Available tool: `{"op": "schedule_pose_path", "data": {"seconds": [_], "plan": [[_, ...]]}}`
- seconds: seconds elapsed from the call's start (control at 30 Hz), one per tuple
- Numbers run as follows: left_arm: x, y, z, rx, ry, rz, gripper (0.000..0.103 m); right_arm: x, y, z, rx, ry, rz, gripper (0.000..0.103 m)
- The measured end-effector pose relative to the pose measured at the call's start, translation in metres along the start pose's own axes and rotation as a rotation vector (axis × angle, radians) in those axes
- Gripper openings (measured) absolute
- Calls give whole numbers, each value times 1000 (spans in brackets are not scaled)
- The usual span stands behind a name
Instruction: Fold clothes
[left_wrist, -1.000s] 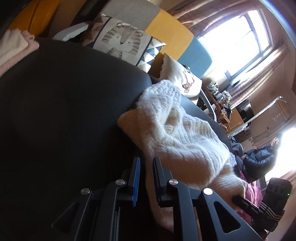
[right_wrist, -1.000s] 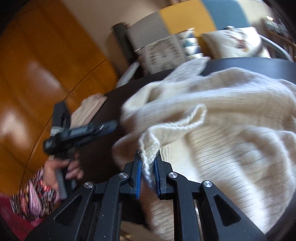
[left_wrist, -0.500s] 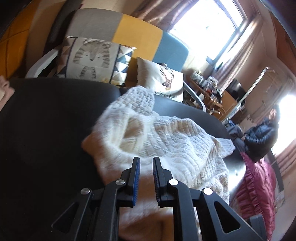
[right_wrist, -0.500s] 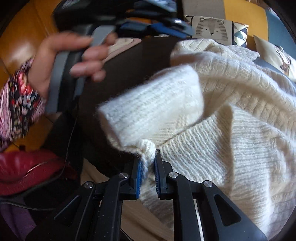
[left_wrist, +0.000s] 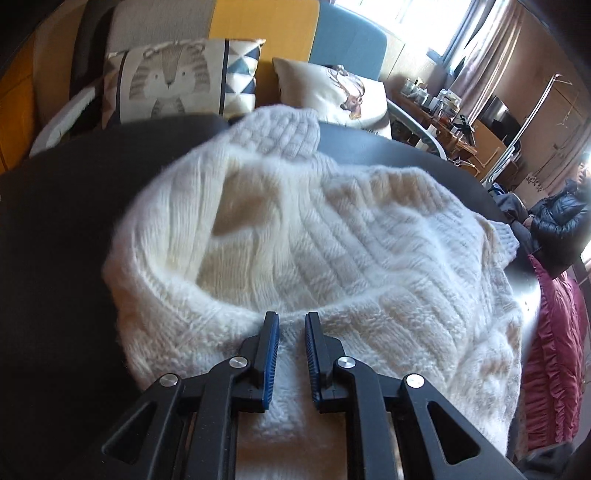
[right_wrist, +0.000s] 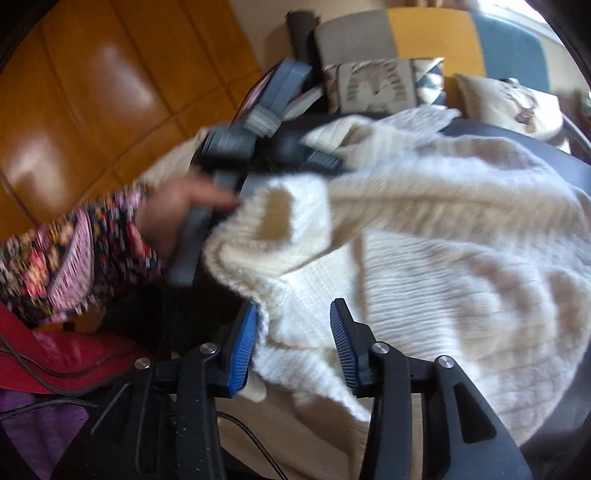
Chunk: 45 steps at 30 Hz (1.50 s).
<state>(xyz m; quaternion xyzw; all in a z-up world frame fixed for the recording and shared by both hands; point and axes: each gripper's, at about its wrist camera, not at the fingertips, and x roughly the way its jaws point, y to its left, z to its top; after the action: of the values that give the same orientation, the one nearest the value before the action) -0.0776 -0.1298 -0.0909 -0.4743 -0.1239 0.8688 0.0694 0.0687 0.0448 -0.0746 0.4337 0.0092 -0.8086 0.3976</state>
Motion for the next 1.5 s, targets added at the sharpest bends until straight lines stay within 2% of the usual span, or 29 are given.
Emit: {"op": "schedule_pose_path", "data": {"seconds": [0.17, 0.43, 0.53, 0.63, 0.73, 0.83, 1.03, 1.1, 1.2, 1.27, 1.33, 1.43, 1.5], "plan": [[0, -9, -10, 73, -15, 28, 15, -13, -25, 6, 79, -47, -43, 48], [7, -23, -18, 180, 8, 67, 16, 3, -55, 18, 218, -36, -140, 48], [9, -27, -19, 209, 13, 81, 16, 0, -71, 29, 237, -46, -261, 49], [9, -28, -18, 215, 19, 81, 16, 3, -88, 46, 196, -34, -454, 49], [9, -25, -17, 202, 25, 65, 16, 9, -117, 61, 208, -9, -589, 50], [9, -21, -17, 181, 32, 44, 16, 18, -146, 66, 254, 52, -643, 50], [8, -18, -18, 158, 31, 21, 16, 34, -174, 58, 301, 127, -650, 53], [8, -18, -18, 158, 28, 24, 16, 33, -176, 54, 310, 105, -645, 57], [8, -20, -19, 161, 23, 29, 16, 32, -175, 52, 296, 90, -641, 57], [8, -20, -19, 161, 20, 29, 16, 30, -174, 52, 285, 77, -625, 47], [8, -19, -19, 157, 19, 26, 16, 27, -174, 51, 274, 65, -617, 18], [8, -18, -18, 148, 25, 20, 16, 18, -176, 49, 282, 44, -605, 6], [7, -15, -17, 130, 32, 9, 16, 8, -178, 49, 299, 15, -591, 6]]}}
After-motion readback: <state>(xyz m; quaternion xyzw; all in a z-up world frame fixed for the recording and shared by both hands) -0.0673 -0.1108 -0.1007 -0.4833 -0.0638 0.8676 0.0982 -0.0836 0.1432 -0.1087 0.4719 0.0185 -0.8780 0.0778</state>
